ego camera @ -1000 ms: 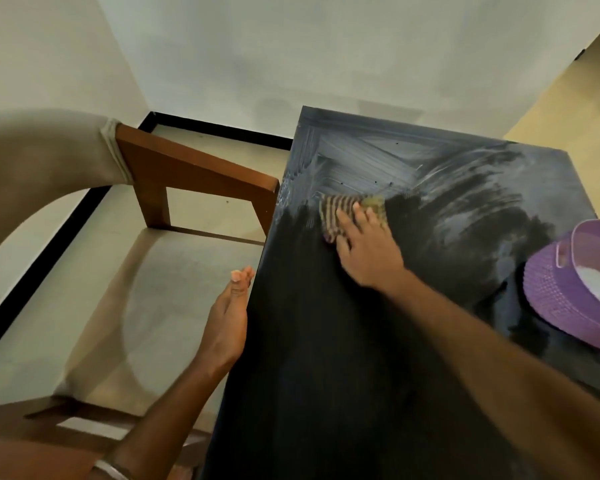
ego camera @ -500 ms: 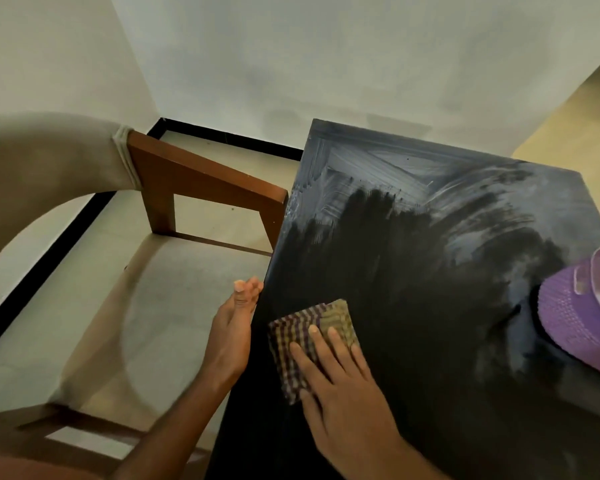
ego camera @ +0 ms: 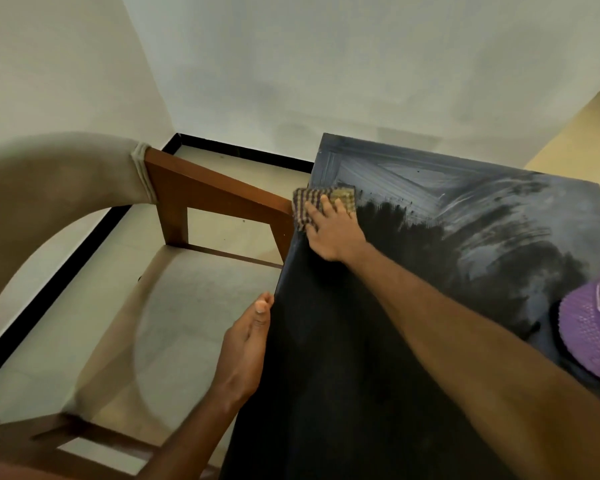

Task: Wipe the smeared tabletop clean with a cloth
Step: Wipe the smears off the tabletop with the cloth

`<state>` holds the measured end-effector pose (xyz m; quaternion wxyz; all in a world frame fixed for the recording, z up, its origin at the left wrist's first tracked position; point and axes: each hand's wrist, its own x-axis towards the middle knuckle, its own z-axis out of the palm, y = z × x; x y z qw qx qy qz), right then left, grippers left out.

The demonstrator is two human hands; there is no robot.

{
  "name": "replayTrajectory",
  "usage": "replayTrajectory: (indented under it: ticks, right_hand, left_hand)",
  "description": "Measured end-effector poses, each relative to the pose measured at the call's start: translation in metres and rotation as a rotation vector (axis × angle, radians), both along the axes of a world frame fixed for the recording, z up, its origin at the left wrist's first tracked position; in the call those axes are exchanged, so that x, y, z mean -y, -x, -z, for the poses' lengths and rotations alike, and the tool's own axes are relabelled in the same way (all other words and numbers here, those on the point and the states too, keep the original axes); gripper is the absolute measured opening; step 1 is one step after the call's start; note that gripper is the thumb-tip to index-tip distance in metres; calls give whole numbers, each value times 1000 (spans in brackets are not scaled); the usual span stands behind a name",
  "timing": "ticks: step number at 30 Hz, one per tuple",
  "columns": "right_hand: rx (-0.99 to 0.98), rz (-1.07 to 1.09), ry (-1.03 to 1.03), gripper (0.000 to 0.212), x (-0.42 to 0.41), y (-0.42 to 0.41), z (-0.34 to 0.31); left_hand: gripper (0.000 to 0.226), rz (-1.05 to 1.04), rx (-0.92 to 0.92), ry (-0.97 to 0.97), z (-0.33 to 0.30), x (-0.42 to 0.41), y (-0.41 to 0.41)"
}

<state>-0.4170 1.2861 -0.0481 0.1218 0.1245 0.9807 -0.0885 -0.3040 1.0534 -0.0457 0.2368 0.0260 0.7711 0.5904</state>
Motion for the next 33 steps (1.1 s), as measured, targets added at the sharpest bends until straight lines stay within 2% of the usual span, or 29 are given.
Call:
replayTrajectory:
  ticks: [3,5,6,10,12,17,20,22,24,26,28,29,31,32,33]
  right_hand:
    - [-90,-149,43,57,49,-84,8]
    - [-95,-212,98,57,80,-136,11]
    - [-79,-223,123,57,90,-155,11]
    - [-60,-241,137,56,85,-165,9]
    - [-86,-242,70,57,61,-135,9]
    - [3,-14,-10,60,-39,-8,4]
    - [37,118,20,61,-96,21,2]
    - [37,205,26,62,-131,10,4]
    - [26,323,20,62,-169,-20,6]
    - [28,450,10,62,-208,-61,4]
    - [40,592,26,61,-236,-104,1]
    - [43,661,35,61,-245,-123,-1]
    - [60,761,37,61,-250,-146,-4]
    - [64,789,31,60,-246,-151,-4]
    - [52,794,17,60,-237,-150,-5]
  left_hand:
    - [75,-4,-9,-15,-4,-2,0]
    - [59,-27,-16,-34,-6,-3,-2]
    - [59,-51,-14,-44,-6,-4,-4]
    - [93,-77,-31,15,-4,-4,-9]
    - [92,-75,-24,46,-1,-4,-7]
    - [86,-48,-10,138,9,-7,-7]
    - [107,-27,14,172,20,-3,-4]
    - [114,-50,53,213,30,-1,-1]
    - [110,-21,78,254,34,-1,-1]
    - [93,-40,84,264,34,-5,-1]
    - [72,-196,100,261,32,-9,-2]
    - [80,-266,105,246,29,-11,-2]
    - [113,-212,172,236,26,-14,0]
    - [115,-161,227,233,26,-14,1]
    - [109,-153,291,210,26,-13,6]
